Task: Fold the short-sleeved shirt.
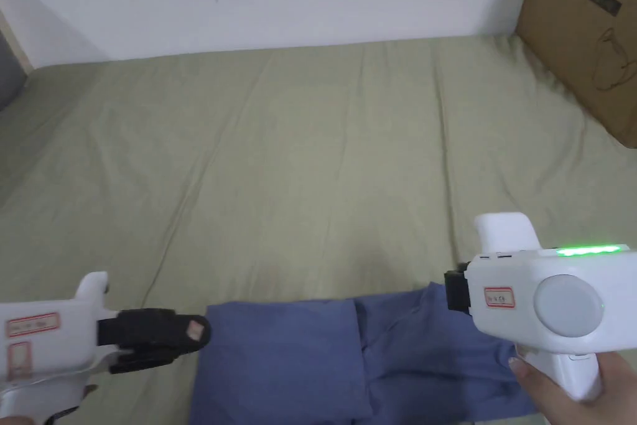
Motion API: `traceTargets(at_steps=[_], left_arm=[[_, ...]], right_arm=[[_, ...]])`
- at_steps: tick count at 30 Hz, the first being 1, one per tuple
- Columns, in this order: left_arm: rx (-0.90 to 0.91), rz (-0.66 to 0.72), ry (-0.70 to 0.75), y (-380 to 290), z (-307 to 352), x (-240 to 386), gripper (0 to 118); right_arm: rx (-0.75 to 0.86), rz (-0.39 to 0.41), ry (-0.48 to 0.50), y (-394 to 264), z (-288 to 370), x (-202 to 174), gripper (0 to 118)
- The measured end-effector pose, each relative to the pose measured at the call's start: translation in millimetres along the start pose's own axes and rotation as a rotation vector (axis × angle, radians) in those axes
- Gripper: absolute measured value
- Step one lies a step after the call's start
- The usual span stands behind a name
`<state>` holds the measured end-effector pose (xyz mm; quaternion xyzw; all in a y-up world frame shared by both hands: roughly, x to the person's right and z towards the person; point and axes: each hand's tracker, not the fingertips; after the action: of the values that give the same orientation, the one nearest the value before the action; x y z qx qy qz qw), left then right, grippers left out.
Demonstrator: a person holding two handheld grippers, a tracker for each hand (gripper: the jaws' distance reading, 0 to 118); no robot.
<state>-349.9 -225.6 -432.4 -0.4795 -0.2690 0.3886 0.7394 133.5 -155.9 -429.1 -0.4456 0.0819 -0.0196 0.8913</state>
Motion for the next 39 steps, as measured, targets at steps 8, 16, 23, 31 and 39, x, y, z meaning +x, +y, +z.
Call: traceTargets(at_steps=[8, 16, 23, 31, 39], left_arm=[[0.043, 0.184, -0.184, -6, -14, -67, 117], [-0.148, 0.260, -0.465, -9, -100, -59, 117], [-0.070, 0.137, 0.003, -12, -105, -66, 8], [-0.019, -0.128, 0.202, -16, -62, 16, 8], [0.020, -0.497, 0.990, -12, 5, 65, 8]], right_arm=[[-0.035, 0.023, -0.021, 0, -10, -3, 1], [-0.065, 0.030, -0.046, 1, -21, 0, 1], [-0.079, 0.019, -0.035, -3, -28, 2, 1], [-0.064, -0.004, -0.013, -4, -19, 5, 1], [-0.015, 0.005, 0.036, -1, -2, -5, 1]])
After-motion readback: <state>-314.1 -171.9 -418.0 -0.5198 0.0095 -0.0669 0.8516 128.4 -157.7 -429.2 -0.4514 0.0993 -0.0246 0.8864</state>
